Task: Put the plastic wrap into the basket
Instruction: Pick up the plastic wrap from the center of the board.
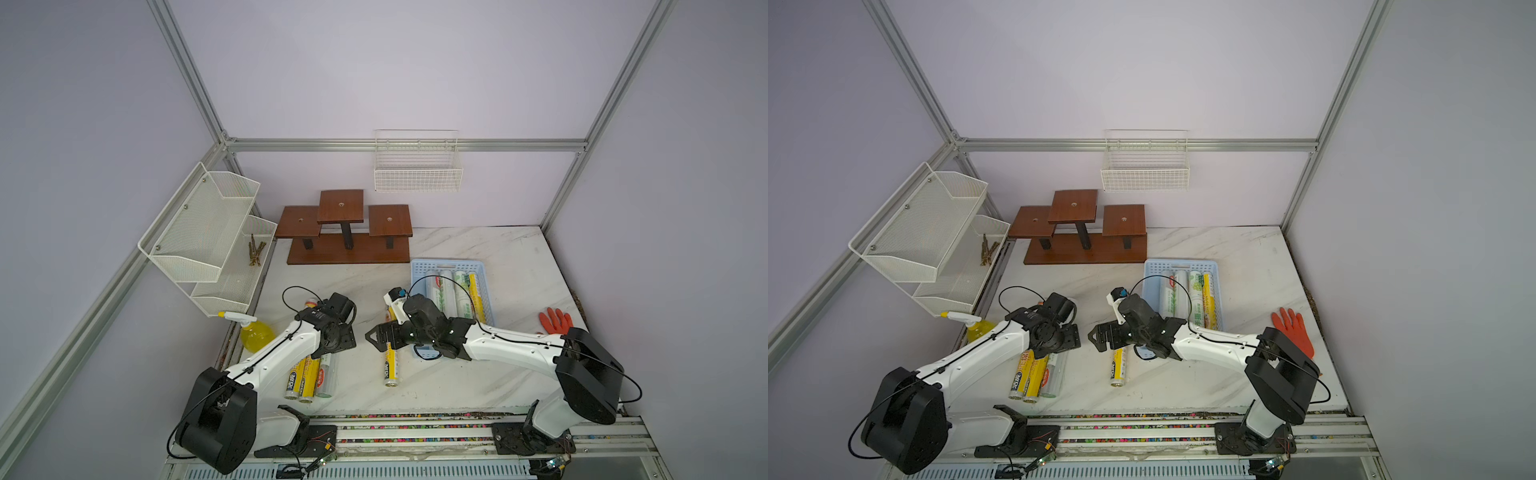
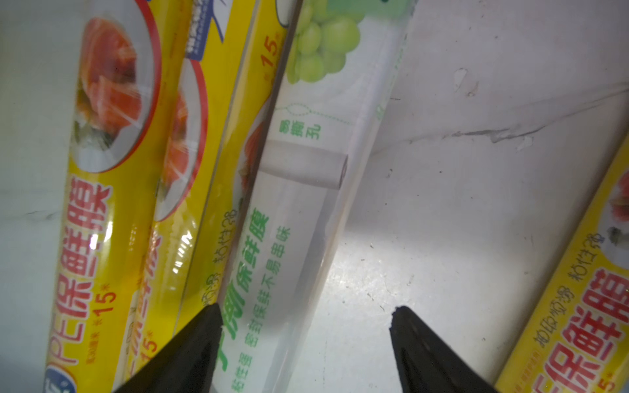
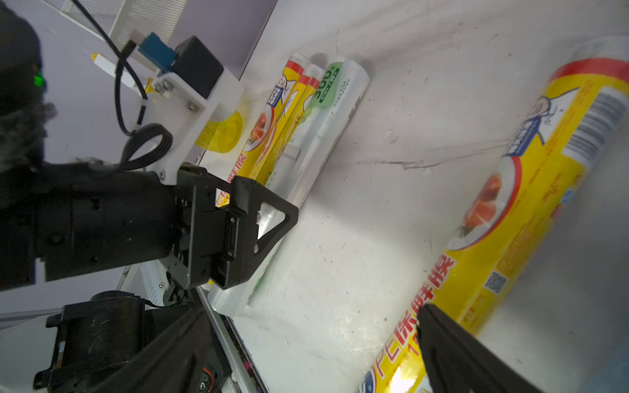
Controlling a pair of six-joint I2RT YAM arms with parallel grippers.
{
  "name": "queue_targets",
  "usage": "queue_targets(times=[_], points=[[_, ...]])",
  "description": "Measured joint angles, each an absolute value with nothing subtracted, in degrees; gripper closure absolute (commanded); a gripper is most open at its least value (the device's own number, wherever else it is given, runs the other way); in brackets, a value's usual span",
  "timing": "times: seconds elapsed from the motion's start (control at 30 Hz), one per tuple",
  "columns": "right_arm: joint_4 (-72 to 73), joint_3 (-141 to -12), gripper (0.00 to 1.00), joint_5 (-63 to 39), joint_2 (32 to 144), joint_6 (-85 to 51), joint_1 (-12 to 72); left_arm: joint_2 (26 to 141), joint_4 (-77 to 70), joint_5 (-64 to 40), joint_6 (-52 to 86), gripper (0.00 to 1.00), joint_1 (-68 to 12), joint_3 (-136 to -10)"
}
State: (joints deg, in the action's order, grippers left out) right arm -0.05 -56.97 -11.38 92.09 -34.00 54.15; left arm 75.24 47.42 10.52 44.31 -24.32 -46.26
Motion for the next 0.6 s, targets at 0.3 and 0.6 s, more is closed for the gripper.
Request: queue_targets(times=[0.3, 0.6], points=[[0.0, -57.0, 0.01, -10.6, 92.2, -33.7, 54.2, 82.8, 47.4, 10.9, 42.7, 0.21, -24.0, -48.8], [-0.2, -56.9, 0.01, -8.1, 91.9, -33.4, 54.2, 88.5, 45.7, 9.0, 40.1, 0.24, -24.0, -51.1]])
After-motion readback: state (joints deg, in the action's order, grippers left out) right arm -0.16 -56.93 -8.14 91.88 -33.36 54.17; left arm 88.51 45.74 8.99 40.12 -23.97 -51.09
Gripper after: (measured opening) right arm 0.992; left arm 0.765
